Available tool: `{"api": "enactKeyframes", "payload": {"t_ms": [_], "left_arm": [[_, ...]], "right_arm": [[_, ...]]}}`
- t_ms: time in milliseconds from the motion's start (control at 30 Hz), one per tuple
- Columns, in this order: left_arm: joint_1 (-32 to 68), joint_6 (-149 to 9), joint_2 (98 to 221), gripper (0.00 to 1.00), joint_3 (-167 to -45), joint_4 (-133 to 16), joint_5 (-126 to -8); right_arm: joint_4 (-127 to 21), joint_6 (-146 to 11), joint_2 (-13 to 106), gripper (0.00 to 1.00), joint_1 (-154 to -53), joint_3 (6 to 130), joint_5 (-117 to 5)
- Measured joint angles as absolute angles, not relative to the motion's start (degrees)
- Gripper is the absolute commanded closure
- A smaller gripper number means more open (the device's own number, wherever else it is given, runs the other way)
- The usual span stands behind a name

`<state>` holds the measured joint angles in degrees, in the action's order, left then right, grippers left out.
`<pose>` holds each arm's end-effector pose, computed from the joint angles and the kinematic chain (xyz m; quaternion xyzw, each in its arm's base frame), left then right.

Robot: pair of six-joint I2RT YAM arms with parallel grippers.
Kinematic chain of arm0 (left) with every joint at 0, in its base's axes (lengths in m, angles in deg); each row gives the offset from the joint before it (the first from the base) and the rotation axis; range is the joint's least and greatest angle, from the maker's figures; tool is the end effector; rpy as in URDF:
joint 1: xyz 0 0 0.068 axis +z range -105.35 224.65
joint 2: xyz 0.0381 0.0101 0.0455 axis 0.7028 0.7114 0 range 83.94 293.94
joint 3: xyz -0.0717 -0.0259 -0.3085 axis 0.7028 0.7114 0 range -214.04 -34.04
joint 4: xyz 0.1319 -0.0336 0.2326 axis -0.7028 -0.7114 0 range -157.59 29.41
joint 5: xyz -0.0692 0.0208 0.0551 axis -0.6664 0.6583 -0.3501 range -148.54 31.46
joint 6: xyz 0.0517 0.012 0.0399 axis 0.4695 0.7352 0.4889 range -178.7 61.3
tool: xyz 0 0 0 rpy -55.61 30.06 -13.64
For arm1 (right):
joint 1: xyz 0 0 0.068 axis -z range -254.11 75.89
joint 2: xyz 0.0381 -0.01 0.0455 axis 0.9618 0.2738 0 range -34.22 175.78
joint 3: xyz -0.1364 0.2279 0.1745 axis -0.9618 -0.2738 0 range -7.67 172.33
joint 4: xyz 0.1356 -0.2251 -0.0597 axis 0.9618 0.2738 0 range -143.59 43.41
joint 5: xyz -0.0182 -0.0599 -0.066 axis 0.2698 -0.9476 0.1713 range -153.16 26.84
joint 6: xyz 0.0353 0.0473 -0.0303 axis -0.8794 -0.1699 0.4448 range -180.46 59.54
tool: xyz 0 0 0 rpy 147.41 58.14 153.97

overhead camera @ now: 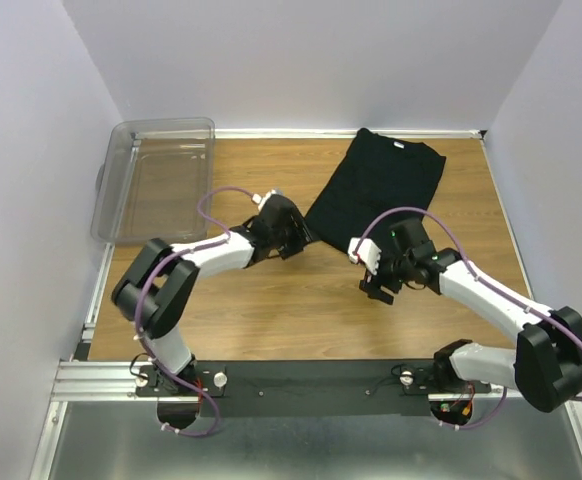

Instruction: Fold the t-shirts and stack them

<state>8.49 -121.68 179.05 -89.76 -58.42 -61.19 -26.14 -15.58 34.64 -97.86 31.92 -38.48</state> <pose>0.3074 -0.2276 0.2314 -0.1976 0.8735 -0.3517 0.2724 0.1976 0.1109 0.2294 -0.5783 0.7385 0.1500 0.3126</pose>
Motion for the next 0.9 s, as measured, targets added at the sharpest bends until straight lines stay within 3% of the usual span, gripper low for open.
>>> {"api": "enactKeyframes", "payload": {"t_ms": [367,567,633,667,800,833,900], "left_arm": [[7.42,-129.22,190.04,0.35,-94.79,-59.86,-59.79],[7.51,-132.72,196.12,0.45,-100.97,-60.19,-57.48],[7.70,-133.47,198.28,0.64,-104.25,-60.89,-56.60],[7.90,-133.57,199.20,0.64,-104.78,-60.93,-56.45],[8.29,-133.88,200.97,0.93,-105.78,-60.65,-56.01],[8.47,-133.88,200.97,0.99,-105.45,-60.25,-56.10],[8.62,-133.77,200.86,1.00,-104.62,-58.90,-56.19]], "right_arm": [[-35.06,-22.05,39.84,0.22,-100.04,28.95,-57.67],[-38.32,-22.40,43.58,0.30,-100.04,28.78,-60.95],[-39.41,-22.31,43.95,0.40,-100.04,28.78,-61.95],[-39.83,-22.36,44.26,0.46,-100.04,28.78,-62.43],[-41.84,-21.85,46.20,0.73,-100.04,28.75,-64.16],[-42.41,-21.79,46.64,0.78,-100.06,28.75,-64.47],[-43.19,-21.74,47.25,0.91,-100.26,28.75,-64.99]]}}
